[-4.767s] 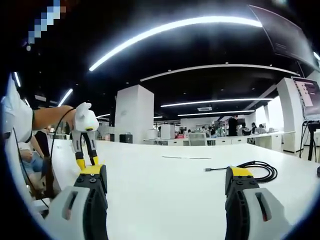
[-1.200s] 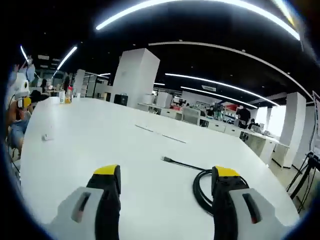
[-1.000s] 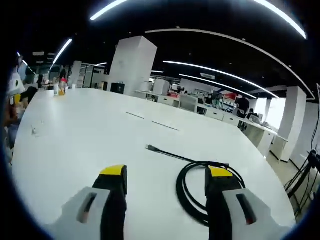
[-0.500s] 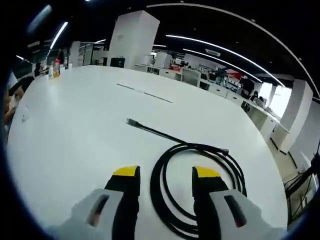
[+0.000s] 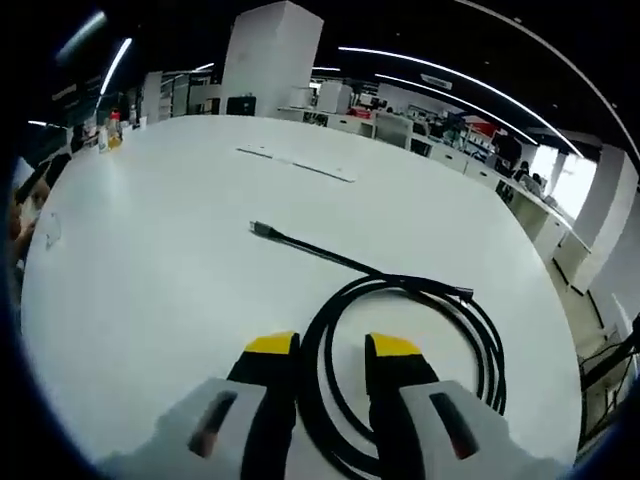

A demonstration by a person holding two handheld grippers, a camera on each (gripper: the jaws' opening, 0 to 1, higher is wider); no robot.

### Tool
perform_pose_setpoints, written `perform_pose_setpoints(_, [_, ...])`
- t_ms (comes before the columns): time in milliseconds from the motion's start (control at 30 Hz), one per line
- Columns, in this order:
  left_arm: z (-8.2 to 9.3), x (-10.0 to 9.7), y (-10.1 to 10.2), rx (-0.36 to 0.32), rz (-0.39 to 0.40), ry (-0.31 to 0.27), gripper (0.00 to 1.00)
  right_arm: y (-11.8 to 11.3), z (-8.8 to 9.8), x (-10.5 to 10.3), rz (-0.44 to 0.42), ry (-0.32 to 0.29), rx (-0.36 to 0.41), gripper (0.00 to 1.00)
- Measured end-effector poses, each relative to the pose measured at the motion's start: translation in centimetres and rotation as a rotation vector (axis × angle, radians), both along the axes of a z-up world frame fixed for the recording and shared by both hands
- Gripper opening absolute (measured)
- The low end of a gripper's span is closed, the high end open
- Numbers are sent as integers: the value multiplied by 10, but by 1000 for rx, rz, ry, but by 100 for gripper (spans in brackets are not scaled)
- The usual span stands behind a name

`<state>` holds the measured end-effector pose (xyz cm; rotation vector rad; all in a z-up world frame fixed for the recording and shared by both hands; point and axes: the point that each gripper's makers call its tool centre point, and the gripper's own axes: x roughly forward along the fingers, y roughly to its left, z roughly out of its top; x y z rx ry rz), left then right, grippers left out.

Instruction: Plug the desk Type‑C cable into the charger adapter.

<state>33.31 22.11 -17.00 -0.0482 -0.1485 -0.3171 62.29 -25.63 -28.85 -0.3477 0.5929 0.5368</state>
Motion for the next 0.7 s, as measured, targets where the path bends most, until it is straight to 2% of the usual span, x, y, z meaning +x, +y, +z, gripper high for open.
perform_pose_setpoints(333, [-2,-1,0,-2,1,2,100,3,-2,1,16,48,15,11])
perform_pose_setpoints(700, [-4,-3,4,-9,9,6,100,3,-6,-3,11,64,6,6])
